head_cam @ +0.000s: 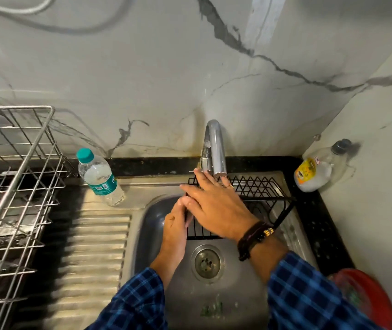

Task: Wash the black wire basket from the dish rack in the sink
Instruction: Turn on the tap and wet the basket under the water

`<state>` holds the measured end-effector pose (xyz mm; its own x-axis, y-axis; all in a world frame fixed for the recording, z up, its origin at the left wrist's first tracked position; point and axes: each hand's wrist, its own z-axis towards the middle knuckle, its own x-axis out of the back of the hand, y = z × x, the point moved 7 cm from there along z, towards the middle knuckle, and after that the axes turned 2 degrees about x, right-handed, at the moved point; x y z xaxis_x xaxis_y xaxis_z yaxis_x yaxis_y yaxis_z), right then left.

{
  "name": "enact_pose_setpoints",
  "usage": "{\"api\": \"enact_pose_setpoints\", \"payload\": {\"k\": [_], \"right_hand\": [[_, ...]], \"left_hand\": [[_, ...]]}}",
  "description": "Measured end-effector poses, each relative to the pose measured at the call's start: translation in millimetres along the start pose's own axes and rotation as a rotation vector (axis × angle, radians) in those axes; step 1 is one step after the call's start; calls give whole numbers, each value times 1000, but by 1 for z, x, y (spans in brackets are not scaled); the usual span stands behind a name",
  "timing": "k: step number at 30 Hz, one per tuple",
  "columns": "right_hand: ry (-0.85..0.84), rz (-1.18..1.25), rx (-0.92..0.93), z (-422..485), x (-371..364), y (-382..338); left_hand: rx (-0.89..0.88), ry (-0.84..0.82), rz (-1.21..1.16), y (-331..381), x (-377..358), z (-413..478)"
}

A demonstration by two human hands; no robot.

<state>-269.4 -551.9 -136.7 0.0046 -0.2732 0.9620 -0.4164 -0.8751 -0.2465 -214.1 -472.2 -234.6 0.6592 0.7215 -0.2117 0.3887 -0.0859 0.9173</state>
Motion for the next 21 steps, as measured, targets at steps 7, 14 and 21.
{"api": "enact_pose_setpoints", "payload": {"k": [7, 14, 21], "right_hand": [[-9, 154, -360, -40, -16, 121], [299, 128, -449, -49, 8, 118], [577, 100, -550, -80, 25, 98]], "left_hand": [[26, 6, 58, -10, 22, -8], [-114, -84, 252, 21, 7, 1], [441, -115, 183, 36, 3, 11]]}}
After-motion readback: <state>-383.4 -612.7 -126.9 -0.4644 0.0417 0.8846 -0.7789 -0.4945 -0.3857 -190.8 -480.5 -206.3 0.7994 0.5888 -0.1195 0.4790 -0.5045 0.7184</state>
